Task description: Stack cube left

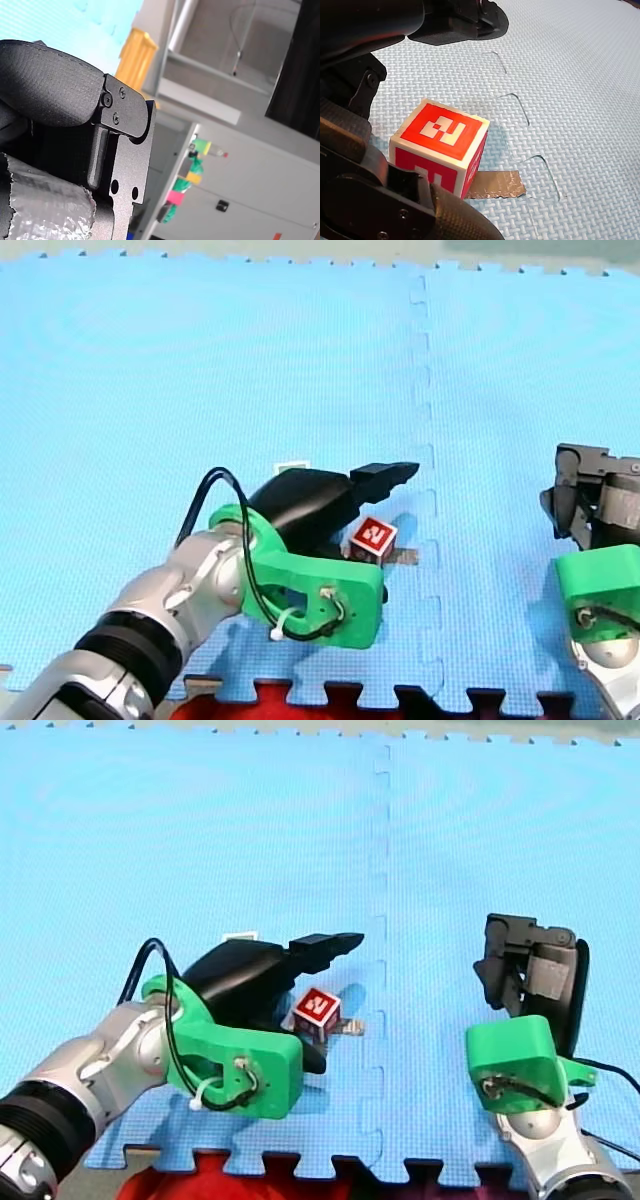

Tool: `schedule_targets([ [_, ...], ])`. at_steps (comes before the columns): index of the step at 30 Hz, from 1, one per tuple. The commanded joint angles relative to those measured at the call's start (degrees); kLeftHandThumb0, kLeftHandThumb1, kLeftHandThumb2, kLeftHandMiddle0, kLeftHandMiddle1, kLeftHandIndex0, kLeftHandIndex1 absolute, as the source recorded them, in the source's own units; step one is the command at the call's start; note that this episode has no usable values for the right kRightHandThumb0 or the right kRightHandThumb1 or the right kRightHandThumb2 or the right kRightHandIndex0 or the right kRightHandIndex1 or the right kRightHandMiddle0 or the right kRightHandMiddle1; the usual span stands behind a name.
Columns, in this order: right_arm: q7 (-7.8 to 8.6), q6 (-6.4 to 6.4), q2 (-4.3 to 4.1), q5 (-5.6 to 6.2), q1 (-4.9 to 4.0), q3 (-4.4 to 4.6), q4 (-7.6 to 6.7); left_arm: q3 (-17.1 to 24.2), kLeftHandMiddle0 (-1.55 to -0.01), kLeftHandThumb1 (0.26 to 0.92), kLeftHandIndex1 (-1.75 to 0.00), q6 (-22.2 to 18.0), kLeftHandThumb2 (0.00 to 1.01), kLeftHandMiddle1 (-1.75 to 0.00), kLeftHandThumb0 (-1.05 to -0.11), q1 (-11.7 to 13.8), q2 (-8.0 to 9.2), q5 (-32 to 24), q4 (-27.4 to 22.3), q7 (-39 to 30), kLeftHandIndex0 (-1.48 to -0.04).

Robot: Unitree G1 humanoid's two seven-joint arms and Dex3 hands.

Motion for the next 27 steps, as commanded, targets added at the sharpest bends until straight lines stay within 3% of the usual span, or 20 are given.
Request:
schedule_targets([
  [1,-0.14,-0.33,-0.04,0.1,-0.01,-0.08,0.22,0.2,-0.75,0.739,0.0,-0.2,0.0,-1.75,-1.015,0.2,0.37,-0.2,-0.1,-0.2,-0.16],
  [7,-0.24,-0.53,-0.11,0.18,-0.04,-0.2,0.51,0.3,-0.77,0.73,0.0,0.2,0.0,-1.75,-1.004,0.2,0.55,-0.5,-0.3,-1.7,-0.16],
  [10,-0.16,-0.7,-0.41,0.34,-0.06,-0.42,0.85,1.1,-0.78,0.753,0.0,1.5,0.01,-1.75,-1.028,0.5,1.98,-1.3,-2.4,-4.5,-0.16],
  [12,-0.08,-0.88,-0.52,0.48,-0.05,-0.57,1.01,2.5,-0.78,0.785,0.0,4.0,0.02,-1.75,-1.044,1.2,4.15,-1.8,-6.6,-6.5,-0.16],
  [14,0.11,-0.97,-0.45,0.8,0.01,-0.76,1.08,4.6,-0.79,0.799,0.0,6.9,0.03,-1.75,-1.047,2.7,7.15,-2.2,-14.3,-8.4,-0.16],
  [16,0.42,-0.93,-0.33,1.18,0.13,-0.97,1.06,7.2,-0.79,0.804,0.0,6.1,0.03,-1.75,-1.048,4.2,9.6,-3.9,-19.8,-8.8,-0.16],
  [19,0.95,-0.85,-0.22,1.69,0.27,-1.24,1.06,9.2,-0.79,0.812,-0.01,0.4,0.03,-1.75,-1.048,5.2,11.34,-3.9,-20.1,-2.8,-0.17],
  [21,1.23,-0.86,-0.22,1.94,0.28,-1.33,1.21,10.3,-0.82,0.827,-0.01,-0.5,0.03,-1.75,-1.048,6.8,13.02,-2.8,-24.7,-1.2,-0.18],
  [24,1.76,-0.87,-0.13,2.44,0.23,-1.5,1.58,12.5,-0.84,0.844,-0.02,2.5,0.03,-1.75,-1.048,9.4,13.88,-5.3,-32.5,-5.1,-0.2],
  [27,2.22,-0.78,-0.12,2.76,0.24,-1.62,1.68,14.2,-0.84,0.858,-0.02,6.7,0.03,-1.75,-1.048,10.1,14.13,-7.9,-36.0,-9.3,-0.22],
])
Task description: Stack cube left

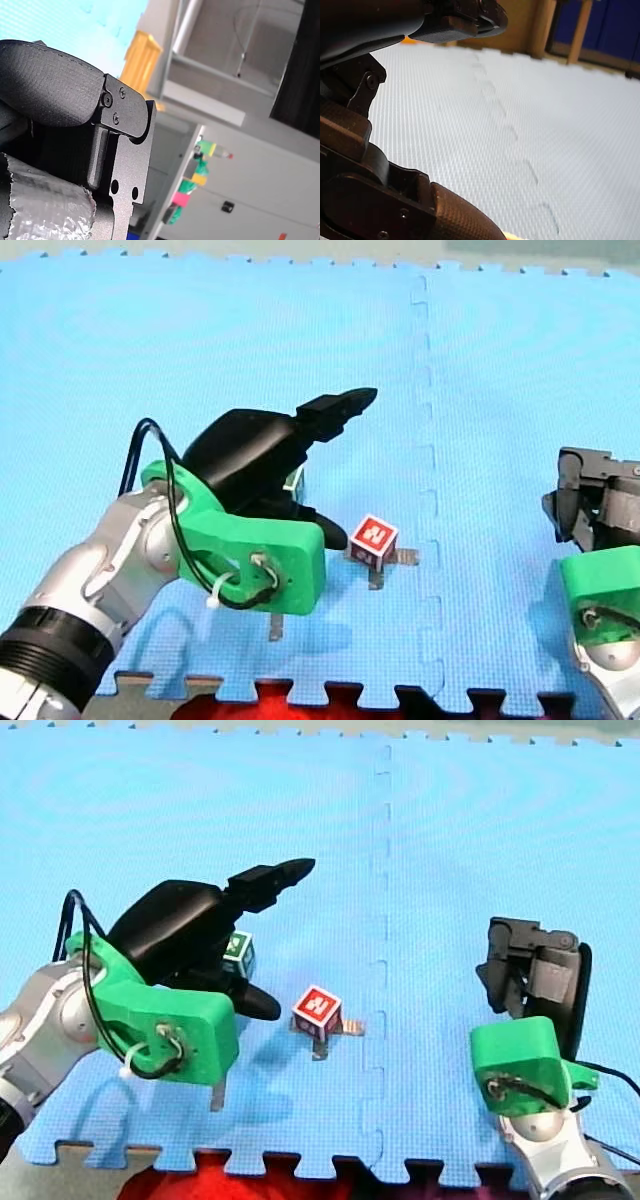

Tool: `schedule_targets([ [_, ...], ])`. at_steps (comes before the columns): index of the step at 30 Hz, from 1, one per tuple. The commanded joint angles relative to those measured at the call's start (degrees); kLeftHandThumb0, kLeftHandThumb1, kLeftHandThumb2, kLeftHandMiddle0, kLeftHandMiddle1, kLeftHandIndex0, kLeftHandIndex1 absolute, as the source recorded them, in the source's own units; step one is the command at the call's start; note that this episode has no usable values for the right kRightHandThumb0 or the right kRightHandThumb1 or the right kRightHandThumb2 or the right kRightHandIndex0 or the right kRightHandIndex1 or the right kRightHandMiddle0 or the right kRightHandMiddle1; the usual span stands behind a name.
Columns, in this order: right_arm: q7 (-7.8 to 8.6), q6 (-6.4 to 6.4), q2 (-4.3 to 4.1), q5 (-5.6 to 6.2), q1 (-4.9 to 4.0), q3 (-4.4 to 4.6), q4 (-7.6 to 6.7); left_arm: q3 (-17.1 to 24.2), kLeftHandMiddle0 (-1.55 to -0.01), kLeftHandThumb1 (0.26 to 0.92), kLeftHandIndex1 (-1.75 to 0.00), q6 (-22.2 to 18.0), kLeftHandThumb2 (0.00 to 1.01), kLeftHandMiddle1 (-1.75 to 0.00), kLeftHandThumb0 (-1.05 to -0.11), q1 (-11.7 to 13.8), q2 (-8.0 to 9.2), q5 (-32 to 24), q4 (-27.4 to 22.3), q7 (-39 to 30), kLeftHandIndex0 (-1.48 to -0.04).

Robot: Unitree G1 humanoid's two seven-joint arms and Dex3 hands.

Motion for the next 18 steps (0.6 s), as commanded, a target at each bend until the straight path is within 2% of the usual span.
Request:
schedule_targets([
  [1,1.1,-0.29,-0.11,1.87,0.26,-1.19,0.7,5.9,-0.84,0.86,-0.03,4.4,0.03,-1.75,-1.048,4.4,4.37,-4.8,-13.5,-4.6,-0.22],
  [3,1.43,-0.14,-0.13,2.02,0.27,-1.25,0.74,6.5,-0.84,0.864,-0.03,5.0,0.02,-1.75,-1.048,4.8,4.58,-5.1,-14.4,-4.8,-0.23],
  [8,1.91,0.03,-0.05,2.22,0.28,-1.36,0.75,8.0,-0.84,0.856,-0.03,6.0,0.01,-1.75,-1.048,6.7,3.9,-6.6,-16.8,-4.4,-0.25],
  [13,2.43,0.09,0.12,2.56,0.48,-1.43,0.36,9.9,-0.86,0.852,-0.05,4.8,0.01,-1.75,-1.048,7.4,4.16,-7.3,-15.4,-2.3,-0.3],
  [18,2.89,0.22,0.13,2.67,0.56,-1.63,0.28,10.5,-0.91,0.845,-0.12,6.3,0.0,-1.75,-1.048,7.4,4.01,-4.0,-13.2,2.8,-0.55],
])
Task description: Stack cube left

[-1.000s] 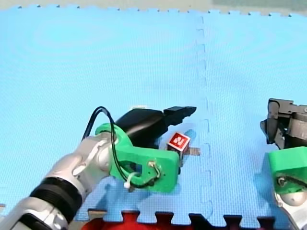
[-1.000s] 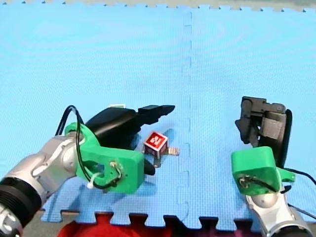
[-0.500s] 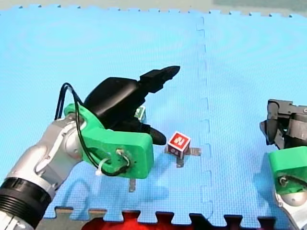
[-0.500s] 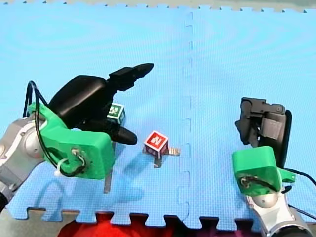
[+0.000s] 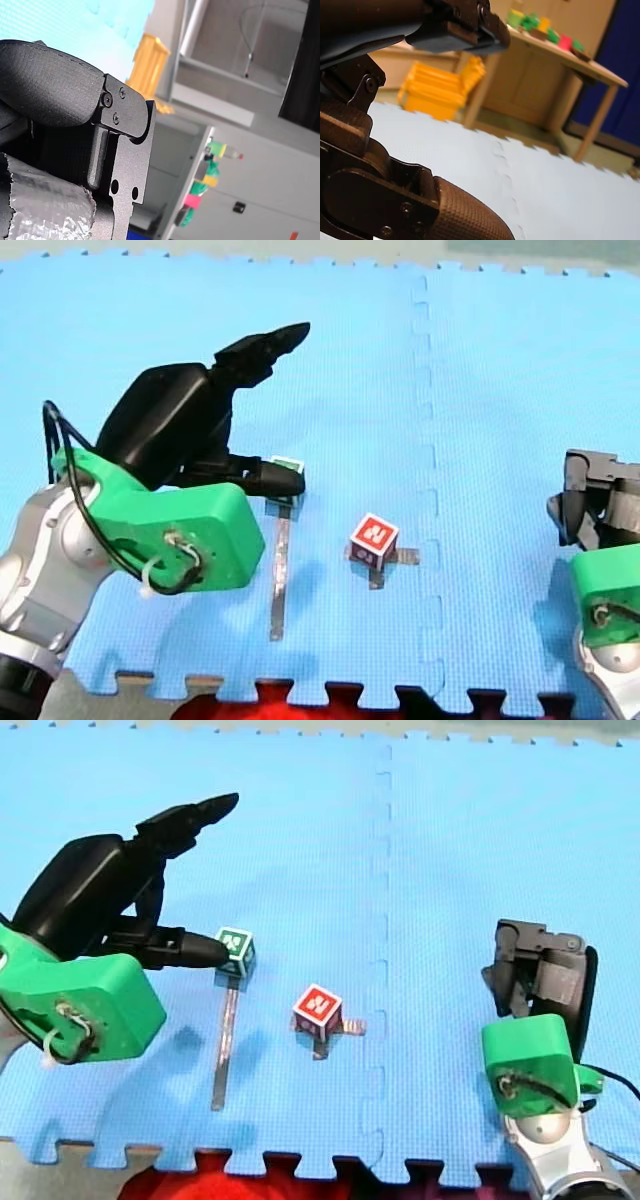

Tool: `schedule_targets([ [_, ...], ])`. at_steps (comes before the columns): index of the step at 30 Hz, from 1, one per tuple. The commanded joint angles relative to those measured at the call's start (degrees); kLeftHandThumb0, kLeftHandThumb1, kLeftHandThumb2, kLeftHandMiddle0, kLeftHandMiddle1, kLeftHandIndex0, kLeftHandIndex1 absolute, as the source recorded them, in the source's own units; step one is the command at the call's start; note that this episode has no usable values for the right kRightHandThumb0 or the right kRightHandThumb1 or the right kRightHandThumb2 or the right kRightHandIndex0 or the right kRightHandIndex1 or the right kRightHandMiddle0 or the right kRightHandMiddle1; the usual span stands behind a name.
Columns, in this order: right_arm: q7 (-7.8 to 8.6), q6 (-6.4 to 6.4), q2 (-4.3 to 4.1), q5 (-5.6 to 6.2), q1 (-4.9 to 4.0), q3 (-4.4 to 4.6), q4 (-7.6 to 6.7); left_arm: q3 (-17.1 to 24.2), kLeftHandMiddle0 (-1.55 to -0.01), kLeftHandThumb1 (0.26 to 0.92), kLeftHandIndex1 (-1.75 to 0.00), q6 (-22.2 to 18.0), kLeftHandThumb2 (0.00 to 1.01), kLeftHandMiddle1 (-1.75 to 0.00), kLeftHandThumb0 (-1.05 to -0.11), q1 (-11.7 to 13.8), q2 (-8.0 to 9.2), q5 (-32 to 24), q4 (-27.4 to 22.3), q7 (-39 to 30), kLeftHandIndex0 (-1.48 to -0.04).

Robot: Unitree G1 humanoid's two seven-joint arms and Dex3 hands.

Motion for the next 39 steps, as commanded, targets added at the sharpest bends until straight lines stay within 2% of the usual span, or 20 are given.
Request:
schedule_targets([
  [1,0.17,0.09,-0.12,0.34,0.15,-0.27,-0.12,0.3,-0.91,0.842,-0.12,0.1,0.0,-1.75,-1.048,-0.5,0.35,1.1,2.6,1.9,-0.58],
  [5,0.59,0.03,-0.17,0.52,0.14,-0.48,0.02,-0.1,-0.93,0.838,-0.11,-4.4,0.0,-1.75,-1.048,-4.9,0.32,1.3,15.4,5.6,-0.61],
  [8,0.82,-0.1,-0.32,0.6,0.3,-0.58,0.01,0.1,-0.95,0.795,-0.1,-8.3,0.0,-1.75,-1.048,-7.0,0.02,0.4,23.5,7.2,-0.64],
  [10,0.93,-0.19,-0.52,0.6,0.48,-0.64,-0.09,1.0,-0.95,0.788,-0.15,-11.9,0.0,-1.75,-1.018,-8.3,-0.27,-1.8,29.1,5.8,-0.8],
  [13,1.07,-0.38,-0.82,0.65,0.69,-0.74,-0.19,2.6,-0.94,0.785,-0.14,-14.0,0.0,-1.75,-1.003,-10.0,-1.11,-5.8,35.0,1.1,-0.84],
  [19,1.02,-1.11,-1.38,0.42,1.15,-0.78,-0.42,3.6,-0.9,0.794,-0.02,-13.7,0.0,-1.75,-1.046,-10.5,-2.11,-9.9,37.4,-4.6,-0.67],
  [28,0.71,-1.25,-1.76,-0.09,1.53,-0.73,-0.99,4.0,-0.9,0.807,0.0,-17.1,0.01,-1.75,-1.048,-12.1,-4.34,-11.9,44.8,-5.6,-0.64],
  [39,-0.99,-0.82,-2.11,-1.74,1.73,-0.07,-1.01,2.4,-0.88,0.83,0.0,-18.8,0.01,-1.75,-1.048,-14.8,-4.1,-10.2,50.1,-5.8,-0.5],
])
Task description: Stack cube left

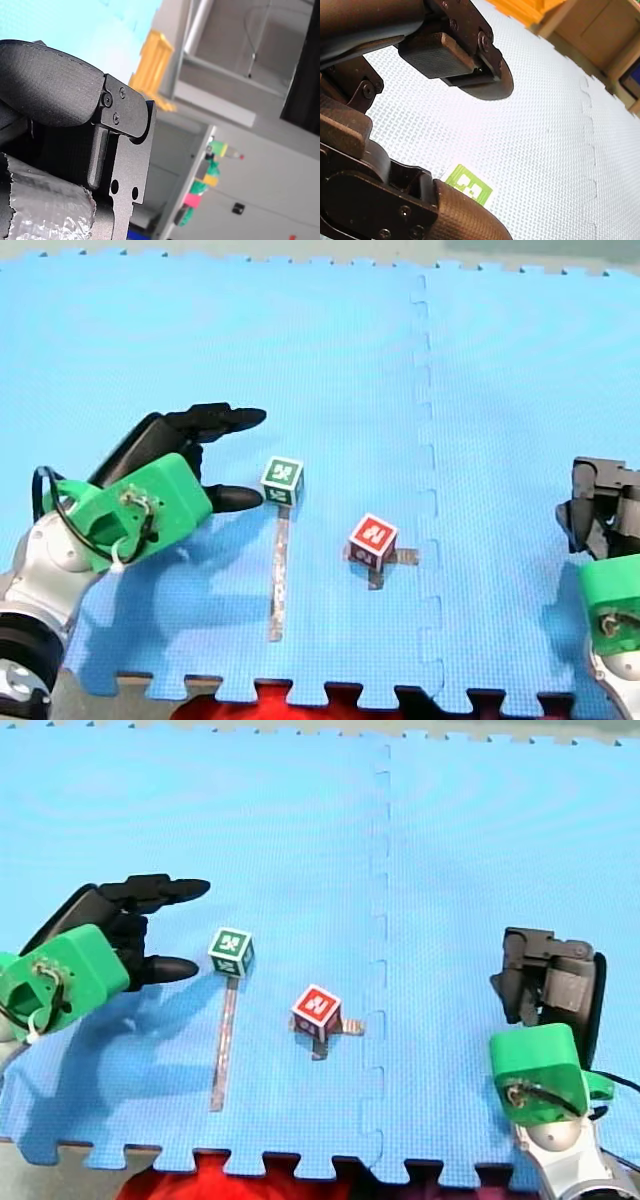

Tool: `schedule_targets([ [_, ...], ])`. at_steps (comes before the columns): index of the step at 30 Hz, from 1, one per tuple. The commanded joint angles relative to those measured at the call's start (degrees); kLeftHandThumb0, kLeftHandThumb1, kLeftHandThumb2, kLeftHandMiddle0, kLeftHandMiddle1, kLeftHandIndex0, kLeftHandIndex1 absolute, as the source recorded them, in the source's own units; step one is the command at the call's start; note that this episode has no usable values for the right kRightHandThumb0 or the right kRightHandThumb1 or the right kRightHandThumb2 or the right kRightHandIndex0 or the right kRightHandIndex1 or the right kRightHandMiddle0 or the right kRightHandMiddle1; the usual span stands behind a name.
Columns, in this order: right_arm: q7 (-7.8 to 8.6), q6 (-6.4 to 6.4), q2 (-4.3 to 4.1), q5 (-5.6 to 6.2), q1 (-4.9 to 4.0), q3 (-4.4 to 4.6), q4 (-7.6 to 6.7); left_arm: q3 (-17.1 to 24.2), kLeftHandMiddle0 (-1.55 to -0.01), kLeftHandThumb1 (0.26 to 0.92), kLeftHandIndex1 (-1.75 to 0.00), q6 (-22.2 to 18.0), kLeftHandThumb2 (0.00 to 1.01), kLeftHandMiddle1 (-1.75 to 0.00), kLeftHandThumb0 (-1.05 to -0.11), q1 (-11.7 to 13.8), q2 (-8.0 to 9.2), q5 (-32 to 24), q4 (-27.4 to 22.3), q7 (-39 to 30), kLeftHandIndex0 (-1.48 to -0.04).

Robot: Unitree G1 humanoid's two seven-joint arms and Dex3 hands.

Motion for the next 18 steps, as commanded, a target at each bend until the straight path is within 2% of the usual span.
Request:
schedule_targets([
  [1,-0.5,-0.31,-0.29,-0.39,0.18,0.15,0.0,-0.4,-0.88,0.831,0.0,-0.2,0.01,-1.75,-1.048,-0.9,0.24,0.5,1.2,0.1,-0.5],
  [10,-1.84,-0.97,-0.65,-1.59,0.09,0.69,0.26,-4.6,-0.79,0.837,0.0,3.0,0.0,-1.75,-1.048,-5.4,-0.37,5.6,4.3,1.0,-0.45],
  [14,-2.6,-1.47,-0.79,-2.1,0.05,0.91,0.53,-5.4,-0.68,0.78,-0.04,3.9,0.0,-1.75,-1.048,-6.7,-1.38,6.7,5.3,2.0,-0.55],
  [15,-2.76,-1.57,-0.83,-2.2,0.05,0.96,0.58,-5.4,-0.67,0.772,-0.04,4.1,0.0,-1.54,-1.048,-7.0,-1.61,6.7,5.5,1.9,-0.56],
  [16,-2.9,-1.66,-0.86,-2.28,0.06,1.01,0.62,-5.4,-0.67,0.769,-0.03,4.3,0.0,-1.43,-1.048,-7.3,-1.81,6.6,5.7,1.8,-0.56],
  [18,-3.11,-1.81,-0.94,-2.4,0.15,1.09,0.59,-5.4,-0.72,0.764,-0.02,4.8,0.0,-0.98,-1.048,-7.8,-2.12,6.5,6.1,1.6,-0.58],
])
